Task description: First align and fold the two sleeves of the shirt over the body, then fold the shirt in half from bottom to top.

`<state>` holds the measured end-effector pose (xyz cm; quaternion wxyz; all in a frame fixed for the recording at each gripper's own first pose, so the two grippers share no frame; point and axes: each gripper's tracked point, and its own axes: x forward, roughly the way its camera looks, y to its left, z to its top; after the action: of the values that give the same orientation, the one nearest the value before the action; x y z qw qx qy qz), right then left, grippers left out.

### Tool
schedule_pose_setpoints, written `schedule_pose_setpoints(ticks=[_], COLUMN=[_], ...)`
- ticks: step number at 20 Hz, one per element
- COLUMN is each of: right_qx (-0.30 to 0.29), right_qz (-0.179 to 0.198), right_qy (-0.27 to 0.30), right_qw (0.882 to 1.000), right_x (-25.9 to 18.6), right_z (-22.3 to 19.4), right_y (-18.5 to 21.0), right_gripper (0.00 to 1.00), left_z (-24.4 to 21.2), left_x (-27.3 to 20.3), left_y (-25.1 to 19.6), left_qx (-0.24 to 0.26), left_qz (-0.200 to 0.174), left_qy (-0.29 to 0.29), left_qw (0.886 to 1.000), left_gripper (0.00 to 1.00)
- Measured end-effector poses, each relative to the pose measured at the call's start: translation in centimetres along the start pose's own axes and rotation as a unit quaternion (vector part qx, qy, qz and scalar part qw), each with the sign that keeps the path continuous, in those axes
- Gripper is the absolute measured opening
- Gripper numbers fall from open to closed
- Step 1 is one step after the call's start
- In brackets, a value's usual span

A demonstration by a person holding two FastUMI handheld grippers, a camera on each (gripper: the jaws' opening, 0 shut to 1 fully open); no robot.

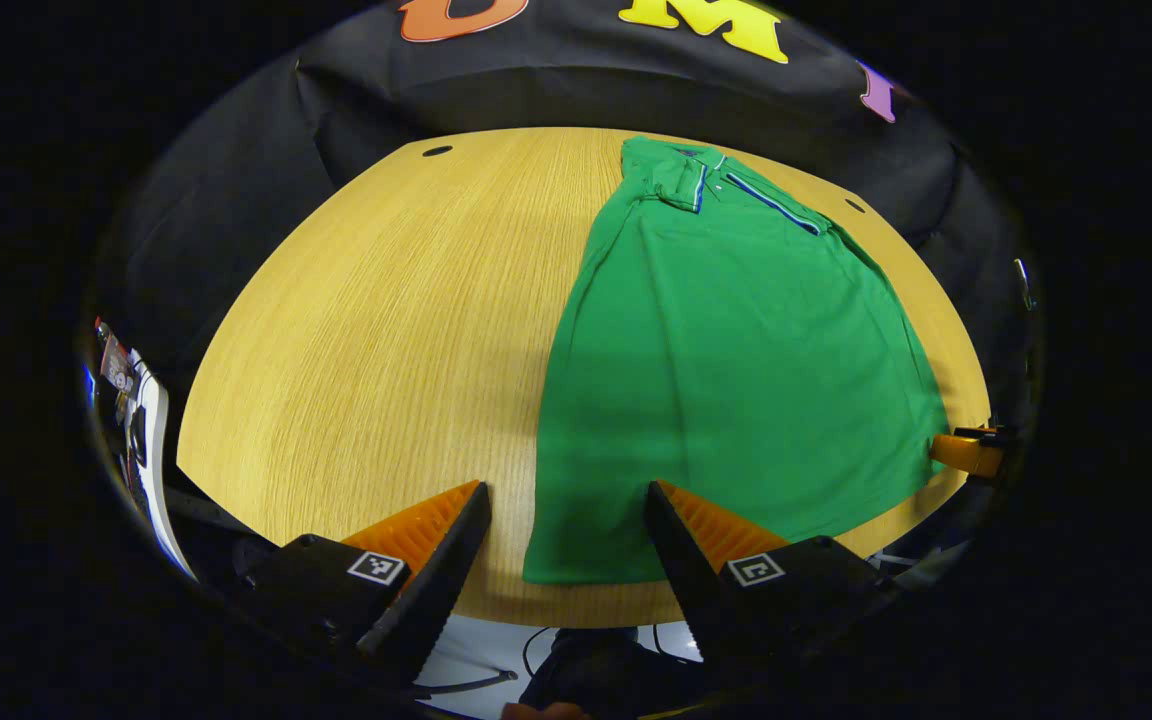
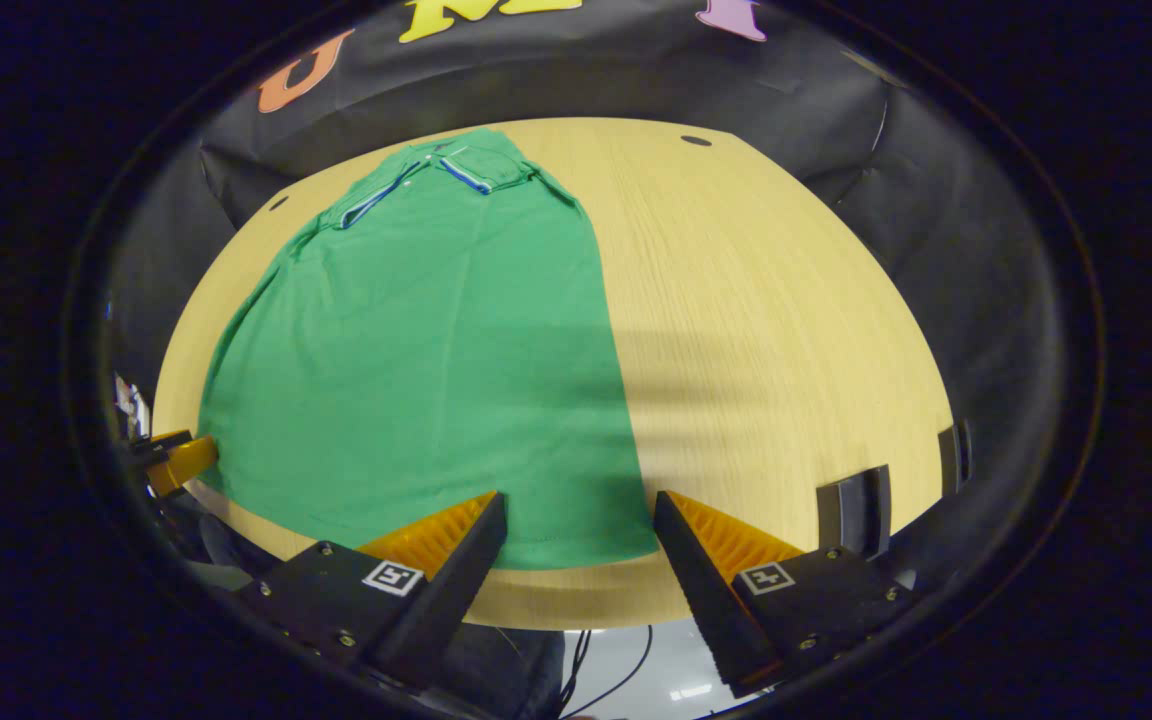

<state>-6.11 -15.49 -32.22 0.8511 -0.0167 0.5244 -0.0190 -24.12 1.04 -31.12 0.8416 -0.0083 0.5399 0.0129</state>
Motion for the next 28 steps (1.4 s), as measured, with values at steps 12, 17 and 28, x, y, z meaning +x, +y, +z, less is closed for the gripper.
schedule_pose_setpoints(ticks=[12, 17, 28], right_qx=[0.032, 0.028, 0.034], right_qz=[0.039, 0.052, 0.081], right_qy=[-0.014, -0.031, -0.093], right_qw=[0.999, 0.998, 0.992], right_x=[0.1, -0.9, -1.1], right_z=[0.9, 2.4, 12.4], right_y=[2.0, 2.4, 3.0], right_gripper=[0.01, 0.00, 0.00], left_z=[0.5, 2.5, 11.9], left_x=[0.2, -0.8, -1.1], left_y=[-2.0, -1.8, -2.1], left_qx=[-0.065, -0.079, -0.089], left_qz=[-0.036, -0.042, -0.055], left_qy=[0.007, -0.014, -0.074], left_qw=[0.997, 0.996, 0.992], left_gripper=[0.03, 0.03, 0.03])
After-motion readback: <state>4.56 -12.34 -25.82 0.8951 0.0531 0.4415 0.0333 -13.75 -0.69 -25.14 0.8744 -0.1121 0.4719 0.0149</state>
